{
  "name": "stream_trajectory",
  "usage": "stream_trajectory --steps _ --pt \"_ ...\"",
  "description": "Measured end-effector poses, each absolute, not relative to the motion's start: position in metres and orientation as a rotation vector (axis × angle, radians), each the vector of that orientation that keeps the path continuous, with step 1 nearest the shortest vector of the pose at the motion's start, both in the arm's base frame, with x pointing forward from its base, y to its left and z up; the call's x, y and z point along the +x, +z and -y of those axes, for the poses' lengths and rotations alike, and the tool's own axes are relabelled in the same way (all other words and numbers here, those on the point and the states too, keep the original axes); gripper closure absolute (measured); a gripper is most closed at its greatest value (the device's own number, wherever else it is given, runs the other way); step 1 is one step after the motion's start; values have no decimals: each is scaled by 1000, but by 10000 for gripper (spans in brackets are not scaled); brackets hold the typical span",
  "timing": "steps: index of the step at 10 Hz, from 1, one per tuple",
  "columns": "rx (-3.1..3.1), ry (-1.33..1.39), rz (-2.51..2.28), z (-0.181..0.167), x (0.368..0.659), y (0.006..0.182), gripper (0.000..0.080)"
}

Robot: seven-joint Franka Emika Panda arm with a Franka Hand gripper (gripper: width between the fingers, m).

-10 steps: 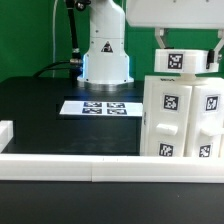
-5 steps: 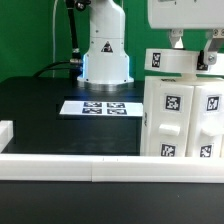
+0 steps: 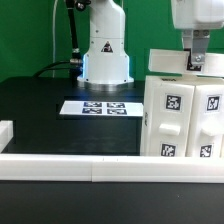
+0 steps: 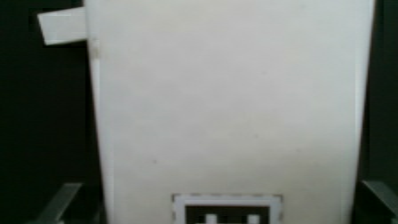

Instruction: Assemble cabinet

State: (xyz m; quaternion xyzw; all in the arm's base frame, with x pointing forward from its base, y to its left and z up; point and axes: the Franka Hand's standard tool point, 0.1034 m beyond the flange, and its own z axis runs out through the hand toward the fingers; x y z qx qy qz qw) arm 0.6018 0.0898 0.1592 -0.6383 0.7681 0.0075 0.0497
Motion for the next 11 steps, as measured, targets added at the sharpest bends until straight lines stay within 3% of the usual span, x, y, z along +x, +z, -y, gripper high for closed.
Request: stream_trajectory --steps 4,5,6,11 --pt "-1761 59 -2450 -92 604 159 239" --pt "-1762 59 -2449 -93 604 159 71" --pt "-1770 57 -2436 -93 605 162 20" --pt "-1756 77 -2351 -99 611 195 2"
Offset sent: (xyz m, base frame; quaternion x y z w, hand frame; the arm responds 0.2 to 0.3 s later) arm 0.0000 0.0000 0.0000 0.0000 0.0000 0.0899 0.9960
